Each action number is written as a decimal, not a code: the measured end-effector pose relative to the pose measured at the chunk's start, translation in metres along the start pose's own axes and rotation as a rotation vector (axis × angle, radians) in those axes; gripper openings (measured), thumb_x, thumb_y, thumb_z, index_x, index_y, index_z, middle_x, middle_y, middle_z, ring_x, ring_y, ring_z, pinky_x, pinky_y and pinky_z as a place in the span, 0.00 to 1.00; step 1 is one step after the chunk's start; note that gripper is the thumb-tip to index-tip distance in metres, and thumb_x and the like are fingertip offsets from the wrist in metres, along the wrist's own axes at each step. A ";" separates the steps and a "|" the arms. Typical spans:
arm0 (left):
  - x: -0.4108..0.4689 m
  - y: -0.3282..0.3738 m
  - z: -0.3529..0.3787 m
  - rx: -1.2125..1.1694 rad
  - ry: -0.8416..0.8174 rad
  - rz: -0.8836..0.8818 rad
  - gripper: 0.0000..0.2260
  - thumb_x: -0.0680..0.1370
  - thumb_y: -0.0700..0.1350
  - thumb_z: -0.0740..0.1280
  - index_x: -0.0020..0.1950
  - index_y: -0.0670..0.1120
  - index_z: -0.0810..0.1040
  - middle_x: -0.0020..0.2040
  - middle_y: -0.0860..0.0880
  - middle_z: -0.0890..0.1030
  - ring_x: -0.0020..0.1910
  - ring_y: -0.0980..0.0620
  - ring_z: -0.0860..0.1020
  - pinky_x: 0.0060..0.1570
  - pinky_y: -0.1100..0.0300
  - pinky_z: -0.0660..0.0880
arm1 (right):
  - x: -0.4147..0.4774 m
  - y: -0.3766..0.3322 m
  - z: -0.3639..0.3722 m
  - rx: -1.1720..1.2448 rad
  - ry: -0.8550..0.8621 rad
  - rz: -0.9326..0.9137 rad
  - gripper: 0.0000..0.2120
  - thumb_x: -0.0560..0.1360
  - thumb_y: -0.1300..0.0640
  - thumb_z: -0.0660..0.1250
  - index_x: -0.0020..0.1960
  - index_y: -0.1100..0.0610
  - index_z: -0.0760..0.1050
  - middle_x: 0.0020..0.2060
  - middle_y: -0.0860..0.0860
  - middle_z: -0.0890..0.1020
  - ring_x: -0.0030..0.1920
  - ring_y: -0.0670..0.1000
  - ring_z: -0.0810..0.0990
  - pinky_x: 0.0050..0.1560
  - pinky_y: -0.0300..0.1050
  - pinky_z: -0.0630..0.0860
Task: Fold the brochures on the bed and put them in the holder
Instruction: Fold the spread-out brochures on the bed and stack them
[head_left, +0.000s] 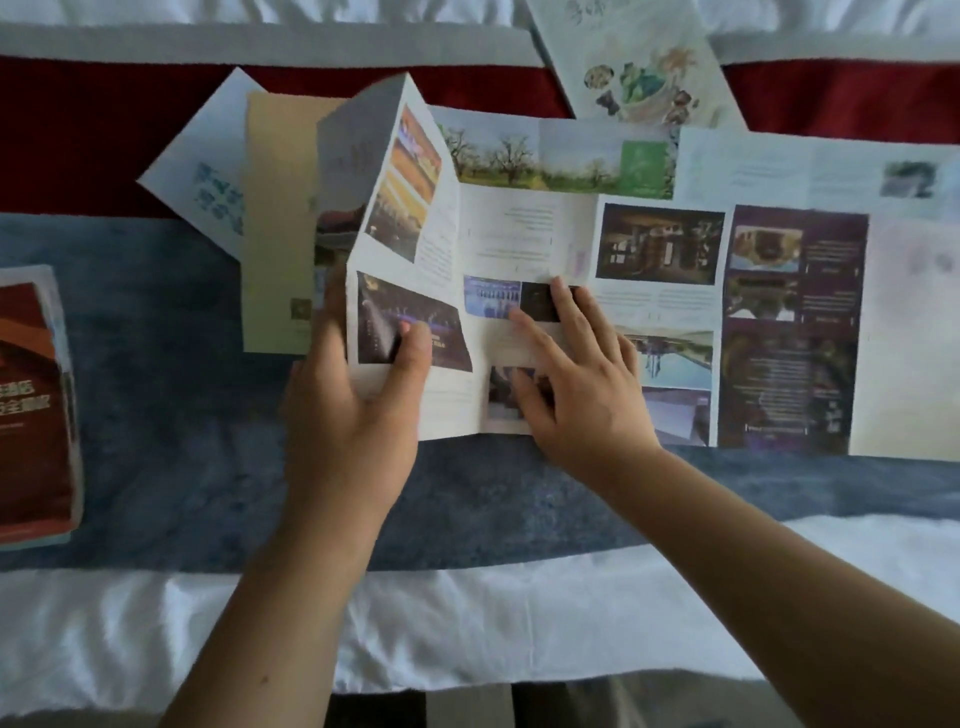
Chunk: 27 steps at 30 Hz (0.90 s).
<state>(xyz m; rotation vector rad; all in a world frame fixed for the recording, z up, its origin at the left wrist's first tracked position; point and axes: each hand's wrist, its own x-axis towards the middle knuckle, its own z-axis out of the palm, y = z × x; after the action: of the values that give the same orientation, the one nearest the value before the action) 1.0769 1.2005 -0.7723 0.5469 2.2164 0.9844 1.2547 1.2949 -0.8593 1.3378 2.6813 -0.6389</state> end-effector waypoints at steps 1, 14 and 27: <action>-0.006 0.009 0.003 0.003 0.010 0.026 0.21 0.77 0.60 0.67 0.68 0.57 0.75 0.60 0.57 0.83 0.56 0.58 0.82 0.55 0.51 0.81 | -0.001 0.005 -0.003 0.026 0.002 -0.016 0.27 0.83 0.42 0.58 0.80 0.44 0.62 0.84 0.52 0.53 0.84 0.54 0.46 0.79 0.60 0.53; -0.052 0.058 0.030 0.326 -0.117 0.299 0.23 0.82 0.37 0.63 0.76 0.52 0.71 0.64 0.53 0.80 0.59 0.55 0.77 0.51 0.71 0.72 | -0.049 0.077 -0.032 -0.018 -0.056 0.099 0.31 0.81 0.33 0.53 0.82 0.39 0.56 0.84 0.53 0.48 0.83 0.58 0.40 0.79 0.64 0.49; -0.047 0.101 0.052 0.682 -0.202 0.859 0.30 0.69 0.27 0.61 0.64 0.49 0.85 0.60 0.51 0.85 0.53 0.44 0.85 0.46 0.49 0.81 | -0.046 0.096 -0.065 0.400 0.227 0.308 0.36 0.78 0.52 0.63 0.82 0.53 0.53 0.74 0.55 0.71 0.72 0.56 0.68 0.75 0.57 0.62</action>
<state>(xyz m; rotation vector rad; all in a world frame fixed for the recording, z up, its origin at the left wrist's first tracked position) 1.1570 1.2627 -0.7028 1.9164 2.0922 0.4522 1.3650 1.3378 -0.8201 1.9811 2.5053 -1.0811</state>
